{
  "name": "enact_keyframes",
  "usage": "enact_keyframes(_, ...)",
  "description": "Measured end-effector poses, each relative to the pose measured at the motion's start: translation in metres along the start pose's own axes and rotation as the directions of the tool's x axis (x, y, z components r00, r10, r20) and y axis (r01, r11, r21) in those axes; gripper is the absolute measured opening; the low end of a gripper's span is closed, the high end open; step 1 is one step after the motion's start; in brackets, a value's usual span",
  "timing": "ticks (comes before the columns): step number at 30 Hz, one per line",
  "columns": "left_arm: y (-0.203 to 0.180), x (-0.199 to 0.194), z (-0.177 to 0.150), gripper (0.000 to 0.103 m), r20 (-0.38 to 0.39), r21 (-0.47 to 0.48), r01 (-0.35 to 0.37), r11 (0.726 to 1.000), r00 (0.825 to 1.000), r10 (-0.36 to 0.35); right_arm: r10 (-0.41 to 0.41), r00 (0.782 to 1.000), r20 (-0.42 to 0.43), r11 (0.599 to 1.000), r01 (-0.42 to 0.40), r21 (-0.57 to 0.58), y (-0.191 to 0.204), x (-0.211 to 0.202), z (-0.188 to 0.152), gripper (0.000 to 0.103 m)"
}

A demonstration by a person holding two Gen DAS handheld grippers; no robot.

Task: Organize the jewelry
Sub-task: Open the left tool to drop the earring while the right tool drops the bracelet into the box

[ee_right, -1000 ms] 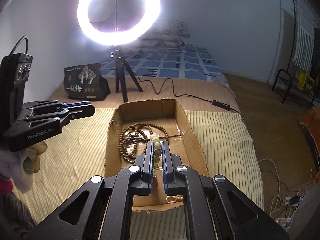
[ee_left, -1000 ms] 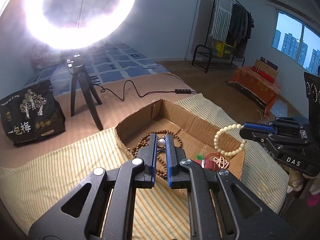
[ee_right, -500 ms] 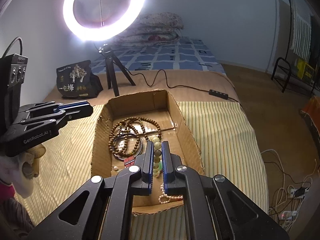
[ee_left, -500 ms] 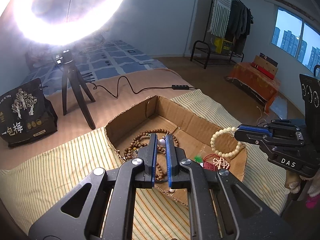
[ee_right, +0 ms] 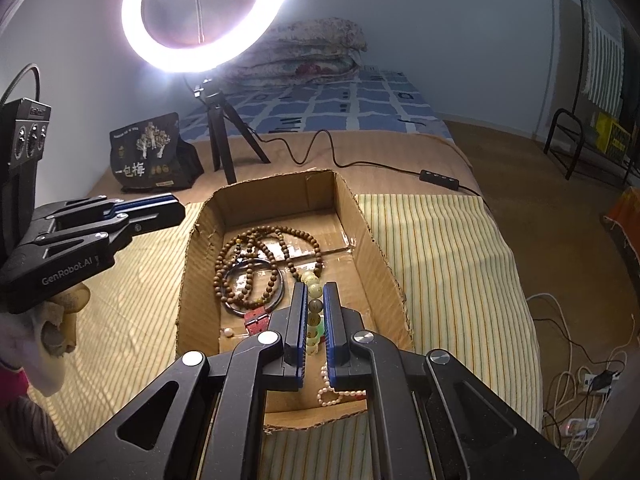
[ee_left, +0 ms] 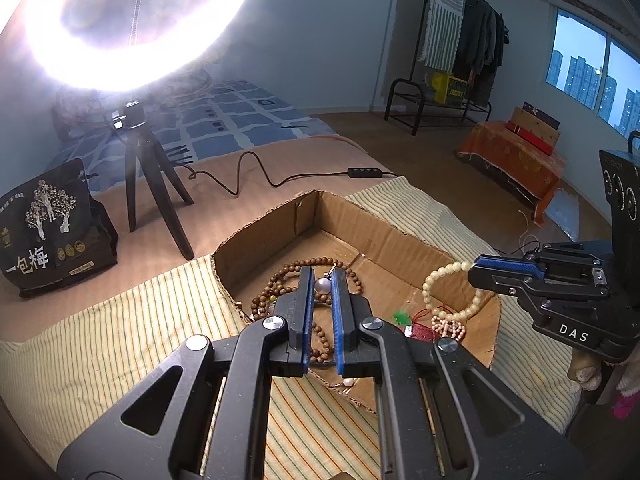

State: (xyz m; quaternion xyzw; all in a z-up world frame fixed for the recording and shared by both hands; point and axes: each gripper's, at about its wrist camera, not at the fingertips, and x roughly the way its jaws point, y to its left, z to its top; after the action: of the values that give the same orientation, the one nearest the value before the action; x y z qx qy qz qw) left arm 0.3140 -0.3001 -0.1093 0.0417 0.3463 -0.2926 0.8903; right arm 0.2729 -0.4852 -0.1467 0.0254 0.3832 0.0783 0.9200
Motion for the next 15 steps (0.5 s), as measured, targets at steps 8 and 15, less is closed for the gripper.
enact_keyframes(8, 0.0054, -0.0026, 0.0001, 0.049, 0.023, -0.008, -0.035, 0.999, 0.999, 0.035, -0.023, 1.0, 0.001, 1.0, 0.023, 0.01, 0.0006, -0.0003, -0.0025, 0.039)
enact_keyframes(15, 0.0069, -0.0066, 0.0007, 0.061, 0.038, -0.007, -0.053, 0.999, 0.998, 0.053, -0.066, 0.998, 0.014, 0.998, 0.066, 0.015, 0.0023, -0.0034, -0.0038, 0.067)
